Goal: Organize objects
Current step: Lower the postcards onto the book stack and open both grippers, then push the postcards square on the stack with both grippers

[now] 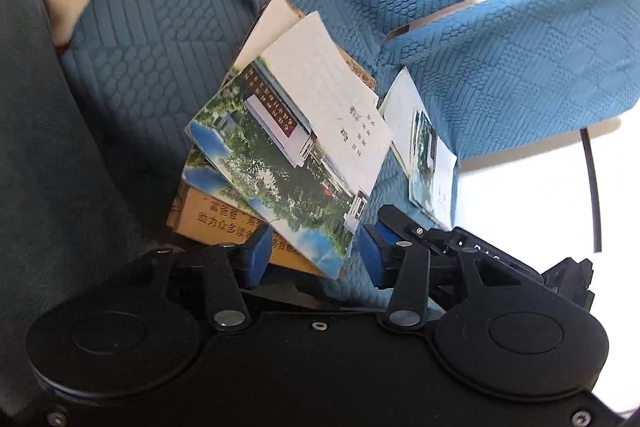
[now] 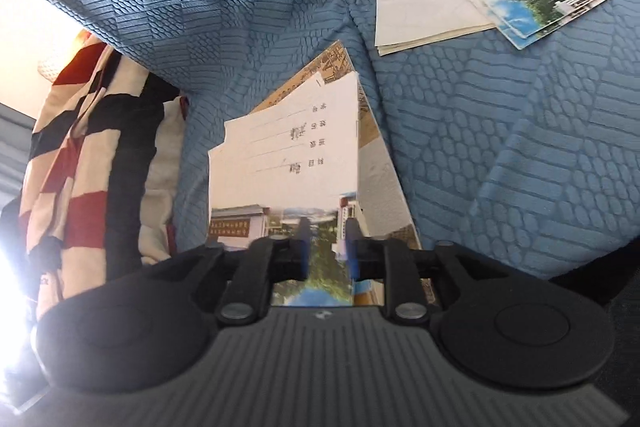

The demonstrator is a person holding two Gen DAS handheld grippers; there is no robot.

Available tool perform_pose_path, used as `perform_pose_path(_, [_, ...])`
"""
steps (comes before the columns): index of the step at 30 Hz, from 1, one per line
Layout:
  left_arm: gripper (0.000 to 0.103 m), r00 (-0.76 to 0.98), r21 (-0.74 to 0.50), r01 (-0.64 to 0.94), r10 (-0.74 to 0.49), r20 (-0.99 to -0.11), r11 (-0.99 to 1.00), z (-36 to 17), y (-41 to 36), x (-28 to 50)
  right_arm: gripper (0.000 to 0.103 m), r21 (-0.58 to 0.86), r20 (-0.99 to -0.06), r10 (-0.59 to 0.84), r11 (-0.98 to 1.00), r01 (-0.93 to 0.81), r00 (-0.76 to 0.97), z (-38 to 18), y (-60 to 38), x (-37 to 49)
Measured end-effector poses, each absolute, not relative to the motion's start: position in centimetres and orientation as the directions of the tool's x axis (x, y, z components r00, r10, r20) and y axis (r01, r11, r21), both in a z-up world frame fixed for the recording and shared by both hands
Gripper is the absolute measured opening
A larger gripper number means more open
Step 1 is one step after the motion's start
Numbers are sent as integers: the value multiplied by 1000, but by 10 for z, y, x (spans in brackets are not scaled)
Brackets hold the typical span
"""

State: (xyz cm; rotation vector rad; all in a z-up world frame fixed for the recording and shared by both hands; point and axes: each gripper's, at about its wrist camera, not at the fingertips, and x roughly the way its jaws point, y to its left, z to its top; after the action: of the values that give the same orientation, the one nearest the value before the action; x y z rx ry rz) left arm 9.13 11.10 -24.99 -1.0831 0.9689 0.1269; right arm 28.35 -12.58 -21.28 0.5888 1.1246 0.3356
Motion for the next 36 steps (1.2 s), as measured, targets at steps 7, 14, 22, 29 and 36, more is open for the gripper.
perform_pose_path(7, [63, 583, -555, -520, -205, -786, 649, -223, 120, 96, 60, 509, -765, 464, 860, -21, 446, -208, -110, 268])
perform_pose_path(14, [68, 520, -399, -523, -89, -850, 753, -226, 133, 123, 59, 402, -765, 381, 912, -77, 519, -209, -86, 257])
perform_pose_path(22, [57, 515, -324, -495, -28, -857, 806, -243, 141, 140, 57, 310, -770, 306, 946, -92, 560, -222, -67, 259])
perform_pose_path(29, [32, 494, -359, -495, -83, -865, 791, -258, 145, 143, 47, 294, -778, 292, 952, -88, 557, -231, -65, 275])
perform_pose_path(36, [18, 504, -360, -465, -93, -859, 808, -254, 134, 138, 34, 278, -773, 288, 955, -107, 565, -228, -63, 284])
